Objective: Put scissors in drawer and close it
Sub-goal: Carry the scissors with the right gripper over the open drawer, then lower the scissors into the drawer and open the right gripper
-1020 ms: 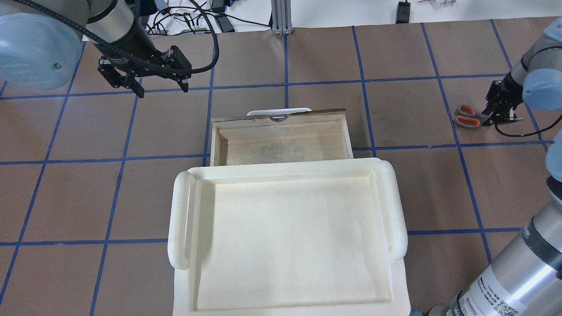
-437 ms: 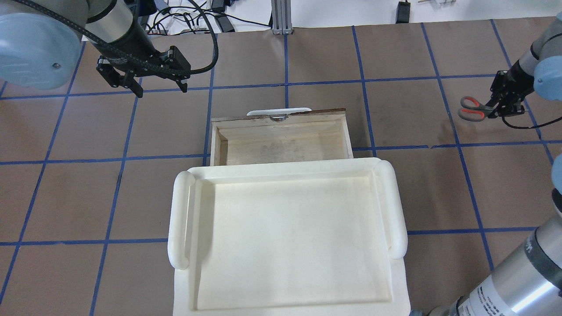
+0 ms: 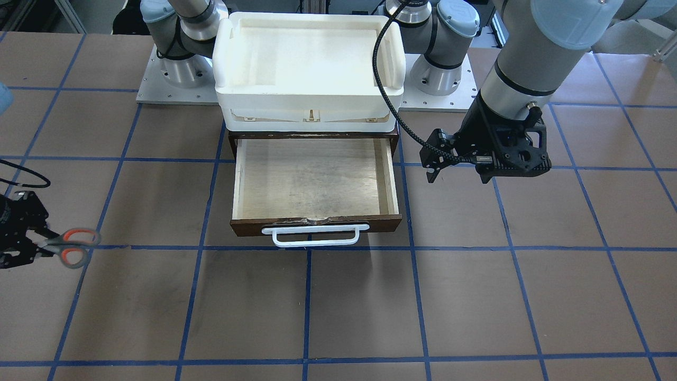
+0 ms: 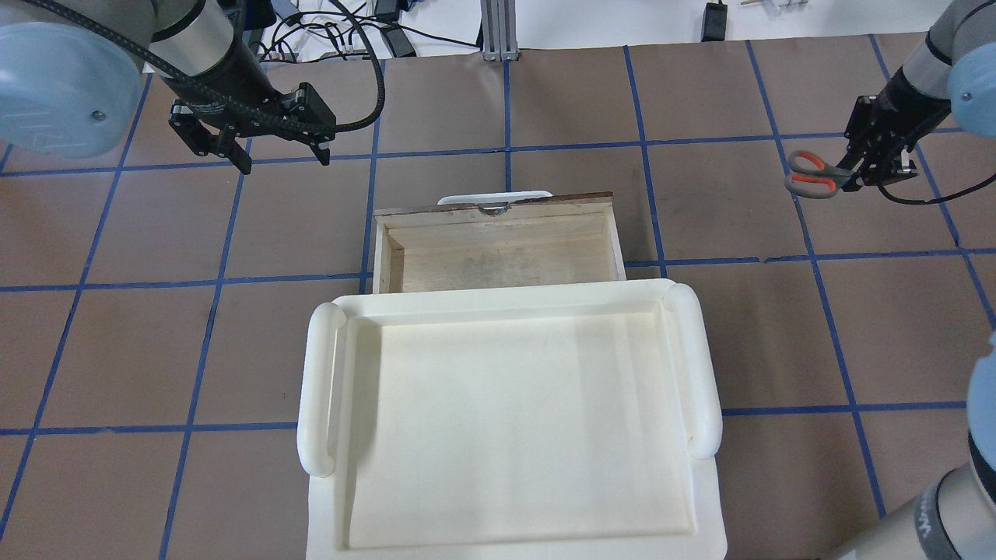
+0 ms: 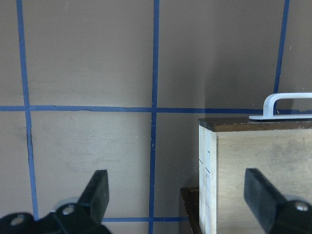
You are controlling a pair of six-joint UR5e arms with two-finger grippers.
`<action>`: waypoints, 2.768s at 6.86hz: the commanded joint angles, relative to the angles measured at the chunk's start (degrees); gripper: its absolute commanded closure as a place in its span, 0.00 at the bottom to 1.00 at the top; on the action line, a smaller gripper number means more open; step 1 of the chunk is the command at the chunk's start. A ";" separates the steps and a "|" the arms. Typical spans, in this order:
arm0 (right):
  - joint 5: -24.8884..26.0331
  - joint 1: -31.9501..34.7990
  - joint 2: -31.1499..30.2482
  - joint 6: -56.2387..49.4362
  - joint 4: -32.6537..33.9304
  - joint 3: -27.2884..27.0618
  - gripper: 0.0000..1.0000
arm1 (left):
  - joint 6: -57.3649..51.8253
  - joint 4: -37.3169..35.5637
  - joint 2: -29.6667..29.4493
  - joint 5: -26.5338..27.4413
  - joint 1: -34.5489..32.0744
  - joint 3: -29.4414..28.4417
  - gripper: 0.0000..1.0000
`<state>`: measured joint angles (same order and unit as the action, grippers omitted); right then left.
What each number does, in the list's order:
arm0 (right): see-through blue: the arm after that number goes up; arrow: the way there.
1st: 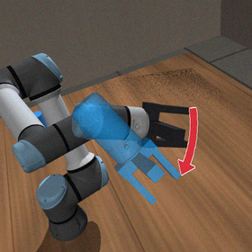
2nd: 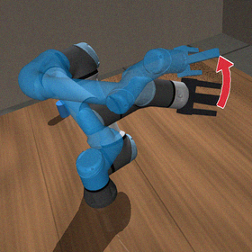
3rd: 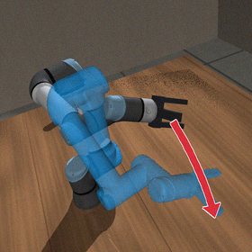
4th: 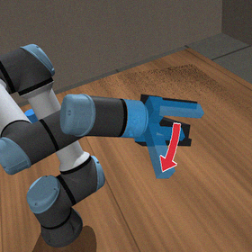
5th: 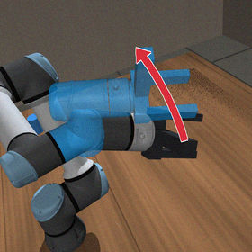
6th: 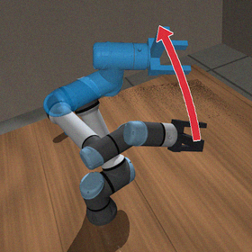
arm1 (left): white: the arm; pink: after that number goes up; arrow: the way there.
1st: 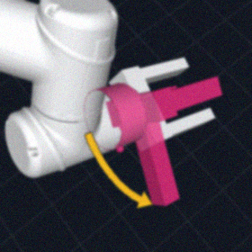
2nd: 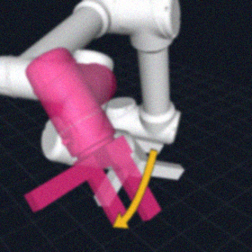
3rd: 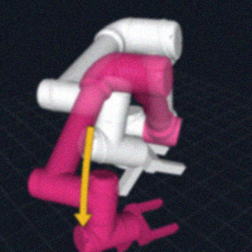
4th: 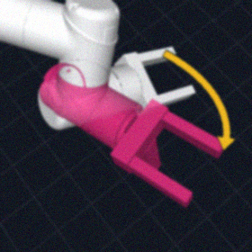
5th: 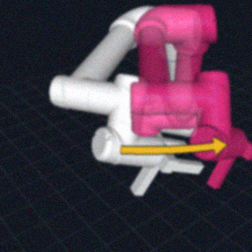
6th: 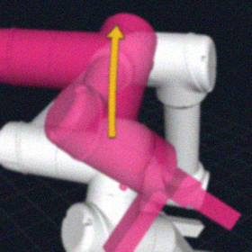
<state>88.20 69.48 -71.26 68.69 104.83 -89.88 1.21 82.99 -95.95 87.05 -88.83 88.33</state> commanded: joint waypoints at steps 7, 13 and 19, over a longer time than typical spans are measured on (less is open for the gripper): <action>-3.92 39.85 -8.47 40.81 -4.64 0.14 1.00 | -0.06 0.24 0.85 0.05 -0.12 0.00 0.00; -1.19 44.34 -2.83 47.83 2.05 -0.03 1.00 | -0.15 4.64 4.02 0.31 0.41 -0.01 0.00; 0.11 47.24 0.85 51.98 4.84 -0.38 1.00 | -0.24 4.90 4.71 -0.12 2.08 -0.09 0.00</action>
<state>87.38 115.93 -71.29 119.68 107.85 -90.29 1.00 87.58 -92.05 87.19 -86.92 88.32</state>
